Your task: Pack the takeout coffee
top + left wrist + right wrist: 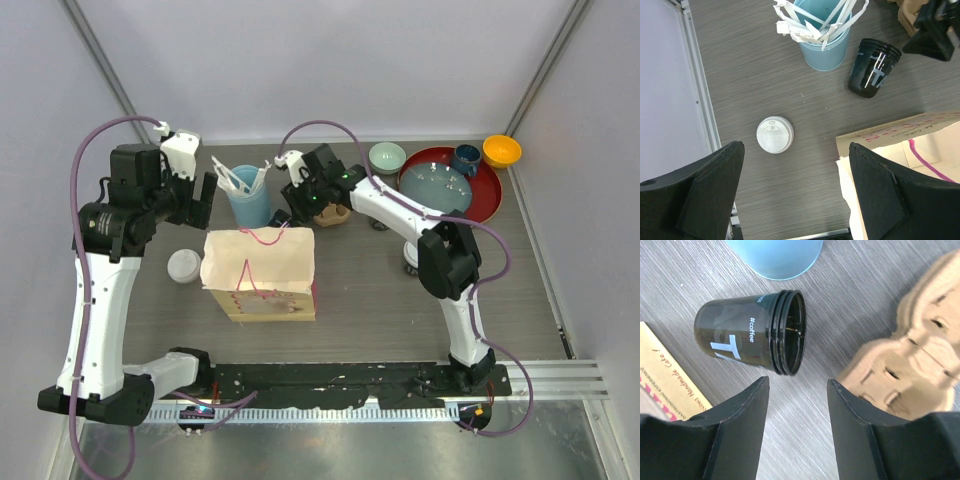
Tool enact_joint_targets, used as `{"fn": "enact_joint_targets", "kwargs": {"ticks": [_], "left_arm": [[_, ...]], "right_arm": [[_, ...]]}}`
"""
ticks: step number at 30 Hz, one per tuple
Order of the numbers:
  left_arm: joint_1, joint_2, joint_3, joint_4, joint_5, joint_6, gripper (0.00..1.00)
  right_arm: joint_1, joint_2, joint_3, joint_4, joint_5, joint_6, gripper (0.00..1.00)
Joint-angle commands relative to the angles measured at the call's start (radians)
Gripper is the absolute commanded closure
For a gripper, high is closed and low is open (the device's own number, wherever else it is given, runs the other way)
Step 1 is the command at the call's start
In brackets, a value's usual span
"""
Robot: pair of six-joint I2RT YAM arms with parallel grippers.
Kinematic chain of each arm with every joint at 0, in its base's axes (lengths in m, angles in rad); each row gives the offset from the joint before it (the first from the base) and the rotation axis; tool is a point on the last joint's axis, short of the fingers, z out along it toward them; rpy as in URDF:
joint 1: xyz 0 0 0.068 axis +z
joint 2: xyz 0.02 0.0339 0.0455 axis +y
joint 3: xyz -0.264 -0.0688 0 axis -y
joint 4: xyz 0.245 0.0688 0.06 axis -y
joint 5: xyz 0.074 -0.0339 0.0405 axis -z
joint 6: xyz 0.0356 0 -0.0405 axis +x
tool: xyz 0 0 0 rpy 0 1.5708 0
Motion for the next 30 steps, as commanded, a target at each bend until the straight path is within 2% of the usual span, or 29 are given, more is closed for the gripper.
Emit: {"fn": "enact_joint_targets", "kwargs": {"ticks": [1,2,9,12,15,16,18,21,25,30], "left_arm": [[0.060,0.031,0.012,0.006,0.042,-0.015,0.12],[0.074,0.037,0.019,0.003,0.099,-0.018,0.12],[0.168,0.068,-0.012,0.032,0.203,-0.024,0.13],[0.220,0.059,-0.101,0.077,0.243,-0.026,0.13],[0.235,0.053,-0.188,0.132,0.245,-0.021,0.18],[0.242,0.051,-0.208,0.147,0.247,-0.018,0.20],[0.252,0.044,-0.257,0.157,0.260,-0.013,0.26],[0.251,0.022,-0.311,0.157,0.286,0.019,0.30],[0.252,0.002,-0.336,0.111,0.341,0.062,0.33],[0.249,-0.030,-0.373,0.091,0.391,0.083,0.34]], "right_arm": [[-0.014,-0.180,-0.038,0.025,0.037,0.058,0.43],[-0.015,-0.200,-0.038,0.008,0.050,0.066,0.42],[-0.028,-0.440,-0.059,-0.086,0.177,0.106,0.32],[-0.025,-0.568,-0.111,-0.126,0.197,0.208,0.20],[0.023,-0.720,-0.238,-0.110,0.197,0.302,0.17],[0.070,-0.774,-0.262,-0.109,0.241,0.322,0.17],[0.115,-0.814,-0.311,-0.113,0.254,0.368,0.17],[0.192,-0.825,-0.352,-0.140,0.294,0.449,0.19],[0.238,-0.753,-0.358,-0.159,0.274,0.497,0.23],[0.249,-0.688,-0.322,-0.181,0.278,0.495,0.42]]}}
